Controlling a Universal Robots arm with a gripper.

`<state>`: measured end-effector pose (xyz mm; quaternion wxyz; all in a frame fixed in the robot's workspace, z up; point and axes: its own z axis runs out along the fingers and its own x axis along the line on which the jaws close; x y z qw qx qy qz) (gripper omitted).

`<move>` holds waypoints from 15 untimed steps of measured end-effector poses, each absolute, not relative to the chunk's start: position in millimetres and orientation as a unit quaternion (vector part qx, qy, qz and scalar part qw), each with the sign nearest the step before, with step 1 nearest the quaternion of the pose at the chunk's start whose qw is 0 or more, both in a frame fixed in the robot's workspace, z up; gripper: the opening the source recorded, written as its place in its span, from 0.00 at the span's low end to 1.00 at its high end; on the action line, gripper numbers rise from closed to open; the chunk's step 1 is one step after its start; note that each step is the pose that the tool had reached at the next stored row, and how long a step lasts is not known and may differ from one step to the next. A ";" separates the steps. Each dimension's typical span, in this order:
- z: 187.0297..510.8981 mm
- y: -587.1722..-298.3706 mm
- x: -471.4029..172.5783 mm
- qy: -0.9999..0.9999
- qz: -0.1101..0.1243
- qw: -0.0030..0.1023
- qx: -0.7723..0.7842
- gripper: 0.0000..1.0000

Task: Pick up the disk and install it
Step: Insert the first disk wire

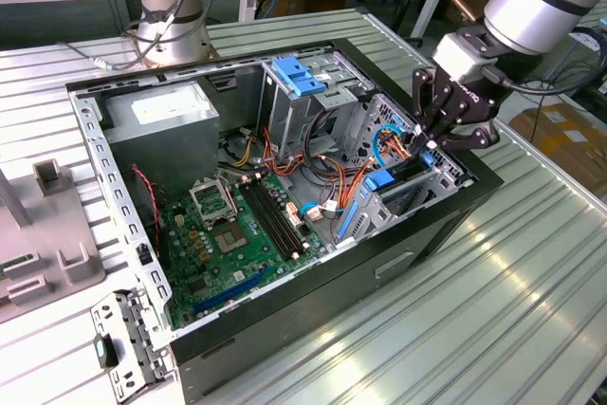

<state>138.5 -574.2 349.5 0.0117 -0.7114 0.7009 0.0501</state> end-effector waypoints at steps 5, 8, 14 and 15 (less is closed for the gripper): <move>351.6 -574.2 149.0 0.700 0.051 0.012 -0.712 0.11; 353.5 -574.2 153.9 0.700 0.052 0.012 -0.712 0.11; 358.7 -574.2 162.6 0.700 0.052 0.012 -0.712 0.11; 359.5 -574.2 163.7 0.700 0.052 0.012 -0.712 0.11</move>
